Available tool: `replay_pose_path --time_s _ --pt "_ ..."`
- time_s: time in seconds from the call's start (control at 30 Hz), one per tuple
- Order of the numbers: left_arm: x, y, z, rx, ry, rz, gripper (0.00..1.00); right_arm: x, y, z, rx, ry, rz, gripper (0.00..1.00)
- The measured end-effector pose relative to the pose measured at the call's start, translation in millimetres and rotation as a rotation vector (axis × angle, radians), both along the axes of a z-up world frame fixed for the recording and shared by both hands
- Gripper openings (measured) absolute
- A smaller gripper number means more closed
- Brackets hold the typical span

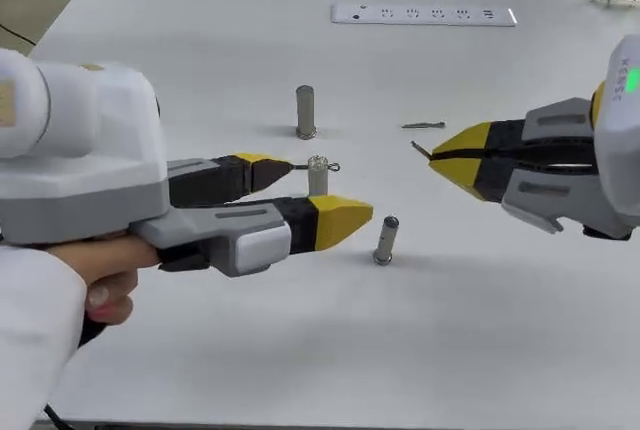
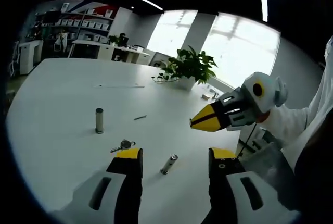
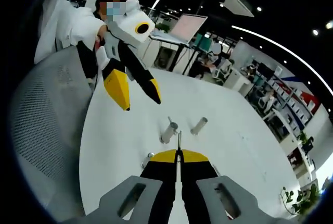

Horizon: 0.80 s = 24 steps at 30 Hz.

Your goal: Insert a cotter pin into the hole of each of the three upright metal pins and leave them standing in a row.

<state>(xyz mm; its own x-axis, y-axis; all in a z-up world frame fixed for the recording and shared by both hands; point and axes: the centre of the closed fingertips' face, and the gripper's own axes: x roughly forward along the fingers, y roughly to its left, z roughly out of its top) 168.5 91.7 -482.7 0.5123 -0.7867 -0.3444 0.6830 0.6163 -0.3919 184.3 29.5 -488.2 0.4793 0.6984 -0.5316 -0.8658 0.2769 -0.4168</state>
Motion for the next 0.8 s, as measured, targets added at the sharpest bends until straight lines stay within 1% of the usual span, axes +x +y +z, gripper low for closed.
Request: replay_pose_path --time_s 0.03,0.13,0.23,0.27,0.3,0.33,0.4,0.53,0.67,0.73,0.8 --pt "1.2 -2.3 0.5 -0.002 0.003 -0.004 0.44 -2.0 0.2 -1.6 -0.001 -0.005 -0.001 0.00" --pt "4.3 -12.2 3.0 -0.004 0.000 -0.033 0.43 -6.2 -0.2 -3.7 0.001 -0.021 -0.002 0.00" --pt "5.9 -24.5 5.7 -0.025 0.017 -0.069 0.40 -10.8 1.4 -2.1 0.002 -0.030 -0.003 0.00" --pt "6.0 -27.7 6.4 -0.034 0.019 -0.080 0.38 -11.7 1.3 -1.8 -0.003 -0.042 -0.007 0.00" --pt "3.5 -34.4 8.1 -0.067 0.040 -0.092 0.36 -12.6 1.6 -1.7 -0.002 -0.043 -0.008 0.00" --pt "3.4 -37.1 7.7 -0.075 0.051 -0.100 0.32 -13.6 1.8 -0.4 0.008 -0.047 -0.017 0.00" --pt "6.1 -40.6 6.0 -0.073 0.058 -0.105 0.27 -16.1 2.4 0.0 0.003 -0.057 -0.016 0.00" --pt "4.0 -50.5 4.0 -0.078 0.080 -0.142 0.23 -18.9 3.1 0.5 -0.003 -0.068 -0.015 0.00" --pt "2.5 -56.2 2.5 -0.080 0.092 -0.160 0.18 -20.1 3.9 1.2 -0.005 -0.075 -0.014 0.00" --pt "1.7 -58.0 1.7 -0.080 0.095 -0.169 0.14 -21.8 5.1 0.7 -0.002 -0.069 -0.007 0.00" --pt "0.8 -59.2 0.4 -0.075 0.099 -0.177 0.08 -21.7 5.3 0.7 -0.003 -0.073 -0.009 0.00"
